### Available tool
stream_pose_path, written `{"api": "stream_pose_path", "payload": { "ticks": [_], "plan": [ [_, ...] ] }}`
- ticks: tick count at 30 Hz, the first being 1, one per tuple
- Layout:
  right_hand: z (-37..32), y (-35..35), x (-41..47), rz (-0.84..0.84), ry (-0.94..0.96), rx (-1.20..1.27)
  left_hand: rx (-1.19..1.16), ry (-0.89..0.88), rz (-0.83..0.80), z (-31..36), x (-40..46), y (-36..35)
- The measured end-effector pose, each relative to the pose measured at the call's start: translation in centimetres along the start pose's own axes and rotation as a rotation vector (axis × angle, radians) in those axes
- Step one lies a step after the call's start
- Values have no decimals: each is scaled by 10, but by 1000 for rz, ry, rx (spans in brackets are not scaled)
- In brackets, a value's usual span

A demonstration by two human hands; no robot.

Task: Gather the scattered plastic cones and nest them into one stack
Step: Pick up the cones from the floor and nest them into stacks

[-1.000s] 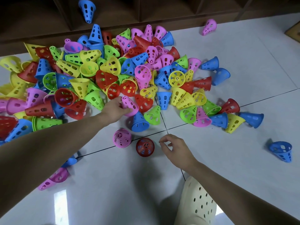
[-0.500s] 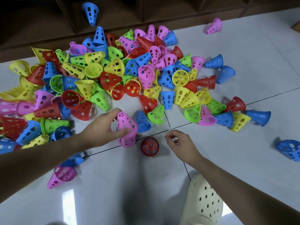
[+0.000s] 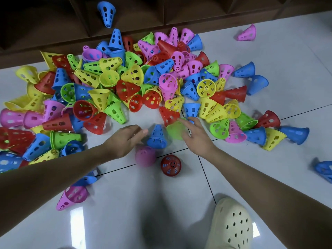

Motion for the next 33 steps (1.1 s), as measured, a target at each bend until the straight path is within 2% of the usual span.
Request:
{"api": "stream_pose_path", "payload": {
  "ticks": [3, 5, 8, 11, 13, 16, 18, 23, 28, 31, 33],
  "plan": [
    [-5, -4, 12, -90, -32, -62, -11, 282, -78, -15, 25, -5],
    [-5, -5, 14, -100, -51, -45, -42, 392, -98, -19, 38, -10],
    [2, -4, 10, -49, -90, -11, -103, 449, -57, -17, 47, -16],
    [14, -6, 3, -12, -175, -45, 44, 455, -101, -9, 52, -23],
    [24, -7, -3, -2, -268, 48, 113, 468, -118, -7, 54, -25],
    [41, -17, -11, -67, -441, 272, 87, 484, -116, -13, 55, -24],
    [45, -24, -14, -129, -476, 287, 10, 479, -94, -18, 53, -21],
    [45, -25, -18, -100, -425, 338, -169, 436, 26, -27, 44, -7],
    [34, -19, -33, 22, -307, 636, -282, 429, 111, -36, 32, 4],
    [11, -18, -51, 84, -115, 603, -333, 428, 137, -39, 25, 9],
    [-10, -23, -64, 65, 86, 440, -382, 433, 170, -45, 20, 12]
  ]
}}
Point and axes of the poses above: each hand's wrist, its own x-axis towards the middle knuckle, its own y-axis out of the back of the hand, z = x × y, the point moved 8 cm from there along x, towards the middle knuckle, and after that the axes turned 14 degrees about -z, right-handed, at the moved point
